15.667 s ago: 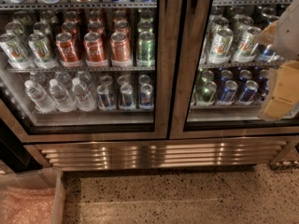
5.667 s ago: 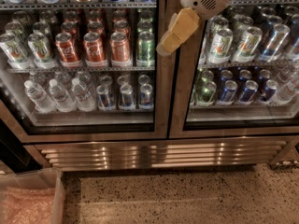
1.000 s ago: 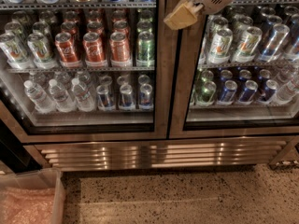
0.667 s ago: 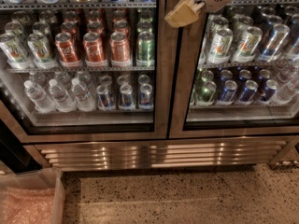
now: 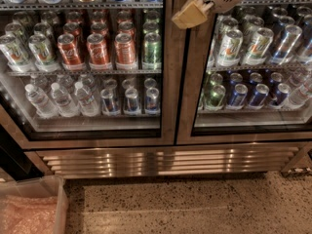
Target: Open left fridge door
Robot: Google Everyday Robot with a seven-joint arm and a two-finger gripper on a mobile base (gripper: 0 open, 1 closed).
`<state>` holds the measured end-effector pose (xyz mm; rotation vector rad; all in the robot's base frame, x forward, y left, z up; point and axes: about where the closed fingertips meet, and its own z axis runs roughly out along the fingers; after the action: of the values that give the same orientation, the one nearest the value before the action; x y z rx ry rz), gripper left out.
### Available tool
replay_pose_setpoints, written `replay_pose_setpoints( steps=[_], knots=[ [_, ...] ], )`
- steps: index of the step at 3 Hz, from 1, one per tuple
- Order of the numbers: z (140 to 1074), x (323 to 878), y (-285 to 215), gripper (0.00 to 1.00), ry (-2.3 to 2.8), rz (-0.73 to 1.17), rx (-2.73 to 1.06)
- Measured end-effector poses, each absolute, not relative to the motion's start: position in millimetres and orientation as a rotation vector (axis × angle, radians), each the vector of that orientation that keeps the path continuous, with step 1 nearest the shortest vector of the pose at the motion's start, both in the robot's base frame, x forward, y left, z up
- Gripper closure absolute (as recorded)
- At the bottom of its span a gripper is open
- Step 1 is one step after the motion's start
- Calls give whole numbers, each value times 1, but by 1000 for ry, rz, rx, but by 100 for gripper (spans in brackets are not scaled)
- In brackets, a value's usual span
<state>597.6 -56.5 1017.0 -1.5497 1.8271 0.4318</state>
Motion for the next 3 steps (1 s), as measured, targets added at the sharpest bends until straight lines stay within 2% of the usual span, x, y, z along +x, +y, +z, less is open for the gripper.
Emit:
replay_pose_setpoints(
  steps=[3],
  knots=[
    [1021,598,-56,100,1800,442,-1549]
  ],
)
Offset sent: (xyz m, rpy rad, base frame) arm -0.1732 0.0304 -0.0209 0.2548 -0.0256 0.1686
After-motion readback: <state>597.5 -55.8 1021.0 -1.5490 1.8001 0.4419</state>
